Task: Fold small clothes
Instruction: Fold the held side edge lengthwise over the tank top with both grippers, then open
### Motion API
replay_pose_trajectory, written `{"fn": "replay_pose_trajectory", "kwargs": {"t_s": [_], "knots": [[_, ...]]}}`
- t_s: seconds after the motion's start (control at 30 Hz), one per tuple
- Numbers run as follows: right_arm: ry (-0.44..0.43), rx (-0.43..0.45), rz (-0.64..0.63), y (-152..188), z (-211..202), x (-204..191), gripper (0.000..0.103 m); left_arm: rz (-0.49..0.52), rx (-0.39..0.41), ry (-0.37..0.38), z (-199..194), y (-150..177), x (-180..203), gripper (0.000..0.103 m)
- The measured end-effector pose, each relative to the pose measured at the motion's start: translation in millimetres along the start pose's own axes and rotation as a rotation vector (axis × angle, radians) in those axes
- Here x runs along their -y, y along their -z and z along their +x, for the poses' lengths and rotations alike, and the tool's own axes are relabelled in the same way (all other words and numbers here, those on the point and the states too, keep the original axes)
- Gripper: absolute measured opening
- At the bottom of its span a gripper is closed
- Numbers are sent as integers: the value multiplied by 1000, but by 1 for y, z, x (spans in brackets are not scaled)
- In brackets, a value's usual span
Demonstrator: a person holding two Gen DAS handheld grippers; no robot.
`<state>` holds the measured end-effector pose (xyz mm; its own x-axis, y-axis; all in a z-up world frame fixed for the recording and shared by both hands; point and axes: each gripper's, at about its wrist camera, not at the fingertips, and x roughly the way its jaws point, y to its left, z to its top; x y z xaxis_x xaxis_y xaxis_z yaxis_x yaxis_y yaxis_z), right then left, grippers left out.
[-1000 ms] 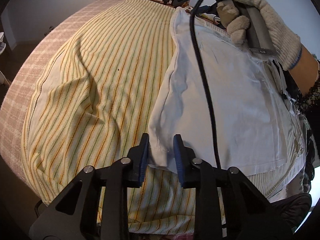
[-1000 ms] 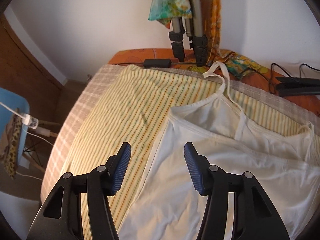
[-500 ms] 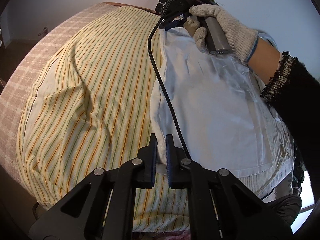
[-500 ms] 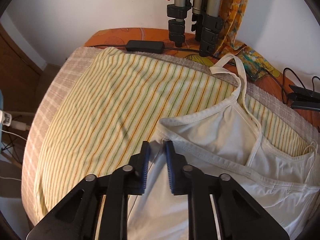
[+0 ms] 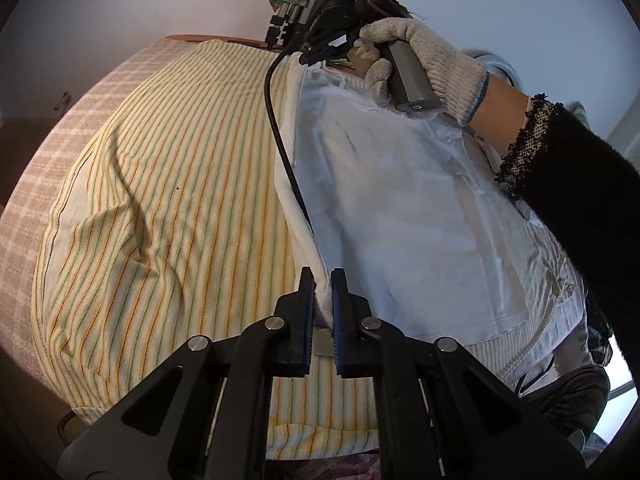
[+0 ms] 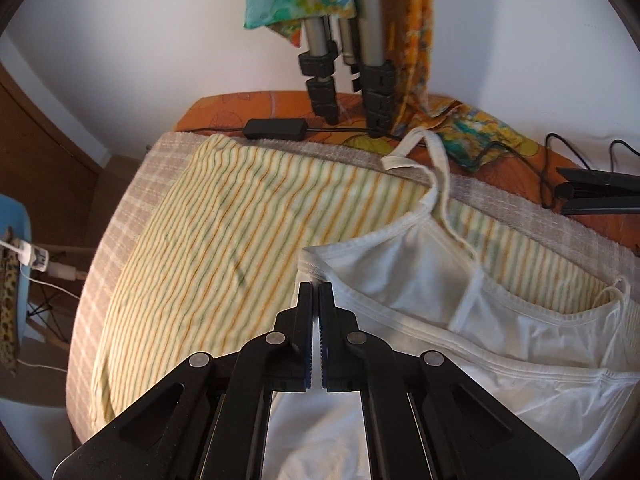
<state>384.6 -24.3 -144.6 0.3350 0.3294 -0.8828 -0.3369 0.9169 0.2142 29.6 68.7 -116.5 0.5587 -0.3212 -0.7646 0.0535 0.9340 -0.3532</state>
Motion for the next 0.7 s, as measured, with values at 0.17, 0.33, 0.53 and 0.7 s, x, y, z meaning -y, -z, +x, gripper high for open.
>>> {"fn": "replay_pose_trajectory", "kwargs": {"t_s": [0.17,0.33,0.53,0.7], "knots": [[-14,37,16,4,-24,22,1,56,-1,39,0,1,23,6],[-20,60,30,18,-40,50,1,96,-29,84,8,5,47,6],[9,47,79,27,-31,89,1,155,-91,88,33,17,72,6],[37,27,68,31,-11,94,1,164,-130,90,53,23,85,6]]}}
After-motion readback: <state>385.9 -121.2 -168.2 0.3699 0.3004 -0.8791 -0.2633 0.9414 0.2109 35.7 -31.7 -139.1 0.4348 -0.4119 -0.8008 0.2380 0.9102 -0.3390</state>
